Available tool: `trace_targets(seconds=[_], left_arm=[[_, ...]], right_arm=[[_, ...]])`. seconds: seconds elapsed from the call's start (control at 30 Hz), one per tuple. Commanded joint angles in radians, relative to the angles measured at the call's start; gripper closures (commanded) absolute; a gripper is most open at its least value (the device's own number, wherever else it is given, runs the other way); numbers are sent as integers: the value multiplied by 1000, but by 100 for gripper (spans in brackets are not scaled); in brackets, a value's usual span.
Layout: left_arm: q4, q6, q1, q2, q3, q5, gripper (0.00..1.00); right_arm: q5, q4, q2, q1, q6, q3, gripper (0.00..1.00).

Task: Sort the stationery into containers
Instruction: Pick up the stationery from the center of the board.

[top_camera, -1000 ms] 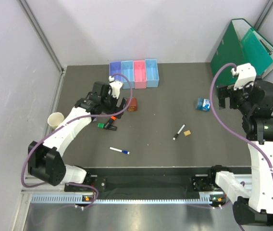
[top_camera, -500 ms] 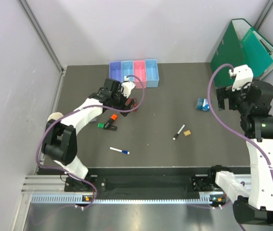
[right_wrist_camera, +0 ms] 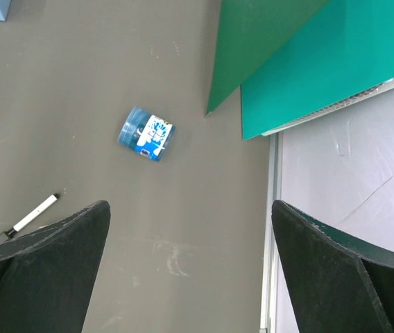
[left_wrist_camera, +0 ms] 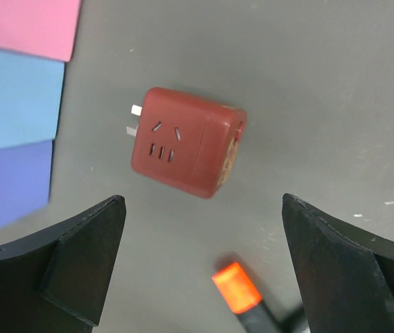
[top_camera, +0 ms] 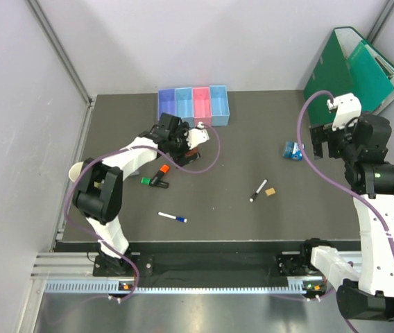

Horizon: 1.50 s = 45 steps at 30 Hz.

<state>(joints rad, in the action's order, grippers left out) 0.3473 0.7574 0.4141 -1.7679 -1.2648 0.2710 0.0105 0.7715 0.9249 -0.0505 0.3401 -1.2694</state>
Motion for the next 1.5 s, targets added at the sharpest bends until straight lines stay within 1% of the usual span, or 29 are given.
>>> trace_targets(seconds=[0.0,0.07,0.17,0.33,0.4,0.43,0.53,0.67,0.73,0.87,0.9,0.97,1.0,1.03,1.1,1.17,1.23,1.37,1.43,1.47], left_arm=[[-57,181,3,-56,-47,-7,1],[-45,218,3,-74,-70,-3,1],[-27,232,3,-108,-99,25,1],[5,247,3,-162,-148,33,2],[16,257,3,-180,-162,33,4],[44,267,3,-188,-179,34,9],[102,286,3,-212,-217,50,17],[186,319,3,-232,-238,60,18],[196,333,3,-234,-242,65,19],[228,339,3,-242,-265,65,28],[239,341,3,-243,-269,68,36],[246,341,3,-249,-283,63,40],[255,341,3,-252,-288,62,44],[257,342,3,-254,-292,62,51],[260,339,3,-252,-294,57,56],[260,338,3,-248,-294,54,64],[256,321,3,-245,-292,53,75],[231,275,3,-211,-289,39,76],[216,234,3,-193,-288,11,78],[182,220,0,-170,-286,-1,82]], right_arm=[[-7,-18,0,6,4,1,0],[-7,-18,-1,6,4,10,0],[-6,-18,-6,6,0,22,0],[-7,-24,-11,6,-4,36,0],[-7,-24,-11,6,-9,41,0],[-7,-26,-11,6,-10,41,0],[-6,-26,-12,6,-16,42,0],[-7,-25,-14,6,-19,38,0],[-4,-23,-14,5,-24,38,0],[2,-21,-15,6,-32,39,0],[3,-21,-15,6,-35,41,0],[3,-23,-15,6,-36,41,0],[5,-23,-17,6,-39,39,0],[6,-21,-18,6,-39,39,0],[8,-20,-20,6,-41,39,0],[6,-18,-23,6,-41,39,0],[8,-18,-23,6,-41,39,0],[9,-15,-31,6,-42,44,0],[9,-12,-35,6,-42,45,0],[9,-14,-35,6,-42,45,0]])
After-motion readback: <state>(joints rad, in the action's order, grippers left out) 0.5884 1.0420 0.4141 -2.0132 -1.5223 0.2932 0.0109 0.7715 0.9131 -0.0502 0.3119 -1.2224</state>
